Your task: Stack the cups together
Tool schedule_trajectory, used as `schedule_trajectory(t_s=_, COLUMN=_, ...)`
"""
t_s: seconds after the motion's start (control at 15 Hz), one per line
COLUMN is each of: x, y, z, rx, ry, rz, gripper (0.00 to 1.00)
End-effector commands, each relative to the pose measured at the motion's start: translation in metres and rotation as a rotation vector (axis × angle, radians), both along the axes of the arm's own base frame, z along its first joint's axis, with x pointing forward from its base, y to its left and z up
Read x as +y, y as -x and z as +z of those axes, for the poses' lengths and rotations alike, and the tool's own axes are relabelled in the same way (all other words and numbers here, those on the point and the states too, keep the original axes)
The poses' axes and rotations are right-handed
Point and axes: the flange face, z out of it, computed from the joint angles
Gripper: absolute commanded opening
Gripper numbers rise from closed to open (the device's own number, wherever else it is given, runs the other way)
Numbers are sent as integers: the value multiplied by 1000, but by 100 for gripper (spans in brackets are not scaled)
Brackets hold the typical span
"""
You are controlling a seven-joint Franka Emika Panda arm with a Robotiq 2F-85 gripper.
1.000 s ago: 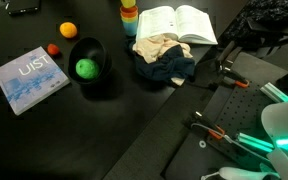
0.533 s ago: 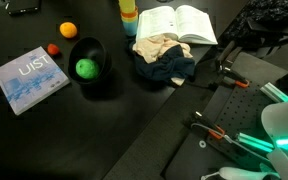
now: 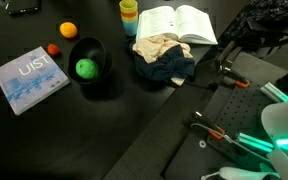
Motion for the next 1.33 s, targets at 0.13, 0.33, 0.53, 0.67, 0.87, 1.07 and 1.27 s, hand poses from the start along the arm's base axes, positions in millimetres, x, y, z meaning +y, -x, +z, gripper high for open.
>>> schedule_trajectory(t_s=0.13, x=-16, y=20, z=39, rx=55, ry=-57, rz=-3, gripper=100)
schedule_trajectory(t_s=0.33, x=-28, y=28, z=51, rx=47, ry=-99, rz=-15, gripper=100)
schedule_trajectory(t_s=0.53, x=-43, y=36, z=58, rx=30, ry=-141, rz=-40, gripper=100)
schedule_trajectory(t_s=0.67, x=-54, y=42, z=62, rx=28, ry=-160, rz=-58, gripper=100)
schedule_trajectory(t_s=0.87, x=-67, y=51, z=66, rx=16, ry=-192, rz=-76, gripper=100)
schedule_trajectory(t_s=1.07, x=-70, y=43, z=57, rx=37, ry=-159, rz=-91, gripper=100)
schedule_trajectory(t_s=1.27, x=-70, y=45, z=57, rx=38, ry=-164, rz=-92, gripper=100)
